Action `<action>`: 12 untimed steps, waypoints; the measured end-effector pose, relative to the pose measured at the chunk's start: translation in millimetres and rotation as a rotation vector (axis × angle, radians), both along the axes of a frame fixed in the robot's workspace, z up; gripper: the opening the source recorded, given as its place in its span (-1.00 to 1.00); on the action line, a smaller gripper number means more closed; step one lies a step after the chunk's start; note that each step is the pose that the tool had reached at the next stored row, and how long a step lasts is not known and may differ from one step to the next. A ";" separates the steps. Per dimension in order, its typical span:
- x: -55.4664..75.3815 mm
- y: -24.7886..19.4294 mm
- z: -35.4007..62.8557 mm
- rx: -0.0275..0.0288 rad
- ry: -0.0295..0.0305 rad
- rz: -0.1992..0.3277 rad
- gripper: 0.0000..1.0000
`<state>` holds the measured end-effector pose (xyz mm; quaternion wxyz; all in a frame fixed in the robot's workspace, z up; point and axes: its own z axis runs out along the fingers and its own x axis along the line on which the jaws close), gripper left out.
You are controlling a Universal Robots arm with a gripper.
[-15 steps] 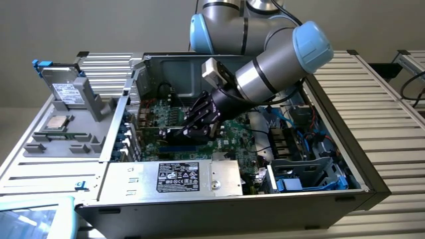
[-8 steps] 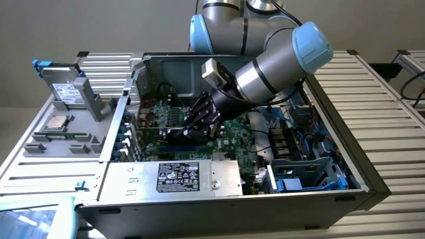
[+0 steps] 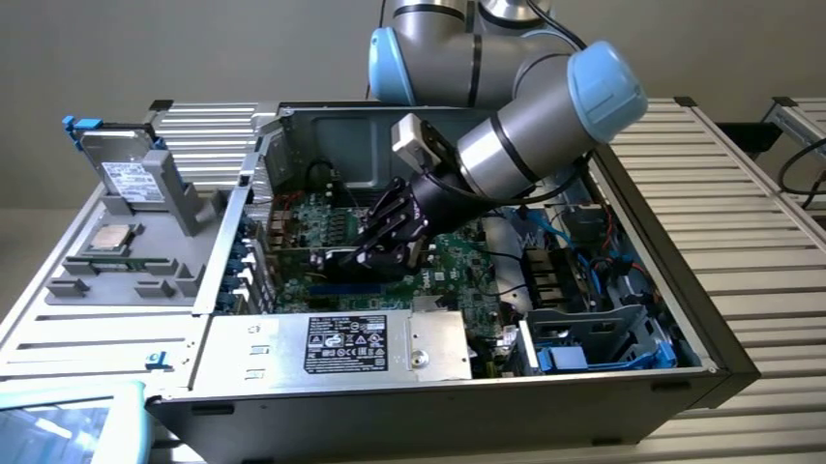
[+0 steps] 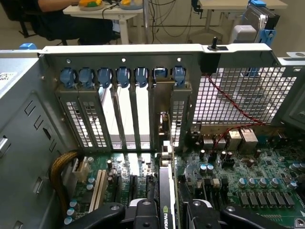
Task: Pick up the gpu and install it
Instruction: 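Insert the gpu into the slot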
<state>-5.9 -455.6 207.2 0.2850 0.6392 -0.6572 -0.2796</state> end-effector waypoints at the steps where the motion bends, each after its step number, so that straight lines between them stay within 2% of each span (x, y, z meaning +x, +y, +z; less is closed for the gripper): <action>1: 0.0 0.0 0.0 0.0000 -0.0031 0.001 -0.45; 12: -1.2 0.1 -0.2 0.0004 -0.0042 0.002 -0.45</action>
